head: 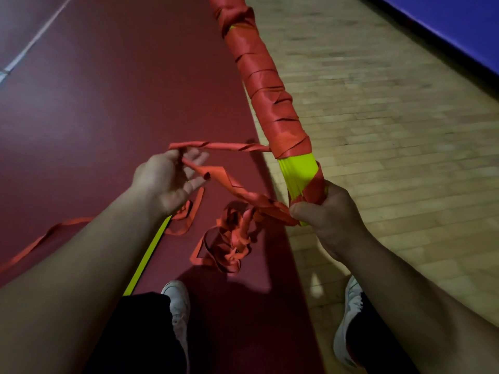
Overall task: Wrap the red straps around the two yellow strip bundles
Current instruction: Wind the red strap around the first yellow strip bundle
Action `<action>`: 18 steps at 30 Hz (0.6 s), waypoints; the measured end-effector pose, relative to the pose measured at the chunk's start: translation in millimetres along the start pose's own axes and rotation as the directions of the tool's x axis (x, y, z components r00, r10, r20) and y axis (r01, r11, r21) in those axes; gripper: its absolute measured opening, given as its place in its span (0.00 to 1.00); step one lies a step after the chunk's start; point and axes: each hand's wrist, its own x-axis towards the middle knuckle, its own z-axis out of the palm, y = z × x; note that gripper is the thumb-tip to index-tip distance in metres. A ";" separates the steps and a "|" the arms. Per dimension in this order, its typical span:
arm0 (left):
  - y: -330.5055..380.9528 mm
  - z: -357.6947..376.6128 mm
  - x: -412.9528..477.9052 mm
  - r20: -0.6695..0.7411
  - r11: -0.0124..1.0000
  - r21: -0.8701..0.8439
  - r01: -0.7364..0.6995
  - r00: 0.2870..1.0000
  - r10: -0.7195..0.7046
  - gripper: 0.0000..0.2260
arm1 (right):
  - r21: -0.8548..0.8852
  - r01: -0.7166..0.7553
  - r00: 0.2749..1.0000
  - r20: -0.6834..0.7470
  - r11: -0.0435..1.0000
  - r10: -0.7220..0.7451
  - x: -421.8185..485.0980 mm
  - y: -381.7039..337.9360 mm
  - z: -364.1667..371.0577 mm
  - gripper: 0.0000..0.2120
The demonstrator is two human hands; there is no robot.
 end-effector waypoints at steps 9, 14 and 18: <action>3.2 -23.5 3.4 0.298 0.190 0.845 -0.500 0.735 0.609 0.18 | -0.027 0.023 1.000 -0.017 0.999 -0.024 6.1 0.7 -6.9 0.17; -7.2 -30.8 15.7 0.276 0.240 0.876 -0.418 0.844 0.460 0.01 | -0.095 0.050 0.998 -0.039 0.994 -0.054 4.7 -5.8 -17.6 0.10; -19.0 -42.8 20.5 0.217 0.066 0.962 -0.267 0.884 0.415 0.05 | -0.105 0.078 0.995 -0.055 0.991 -0.084 1.3 -18.1 -26.1 0.08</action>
